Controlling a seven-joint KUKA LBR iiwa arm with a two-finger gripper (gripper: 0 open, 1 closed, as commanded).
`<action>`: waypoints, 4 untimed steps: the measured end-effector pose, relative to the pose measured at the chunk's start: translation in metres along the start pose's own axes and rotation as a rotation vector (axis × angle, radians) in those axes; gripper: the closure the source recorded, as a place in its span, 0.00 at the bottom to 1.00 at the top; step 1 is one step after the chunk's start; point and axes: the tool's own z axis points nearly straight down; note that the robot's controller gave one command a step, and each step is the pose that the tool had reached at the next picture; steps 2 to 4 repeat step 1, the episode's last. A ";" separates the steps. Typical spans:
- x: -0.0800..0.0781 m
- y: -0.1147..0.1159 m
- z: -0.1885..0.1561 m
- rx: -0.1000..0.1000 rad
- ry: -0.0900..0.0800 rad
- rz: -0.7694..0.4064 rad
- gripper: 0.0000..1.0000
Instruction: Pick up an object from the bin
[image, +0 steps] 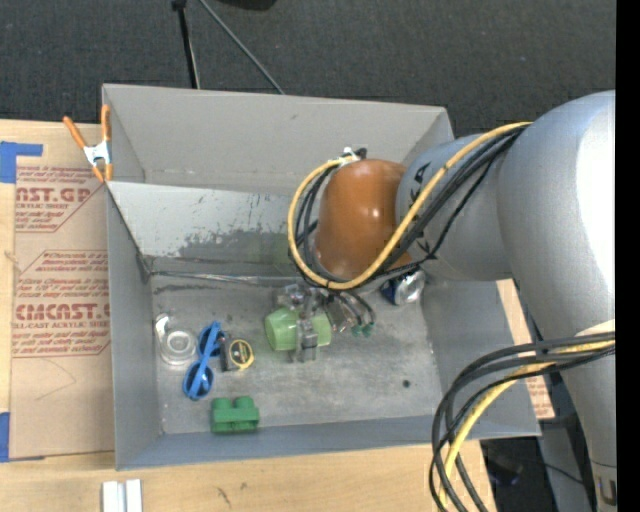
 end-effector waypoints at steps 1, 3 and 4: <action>-0.020 -0.005 -0.133 0.003 -0.011 0.022 1.00; -0.020 -0.005 -0.133 0.003 -0.011 0.022 1.00; -0.020 -0.005 -0.133 0.003 -0.011 0.022 1.00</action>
Offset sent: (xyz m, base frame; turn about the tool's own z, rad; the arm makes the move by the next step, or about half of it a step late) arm 0.0176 -0.0014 0.1282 0.0227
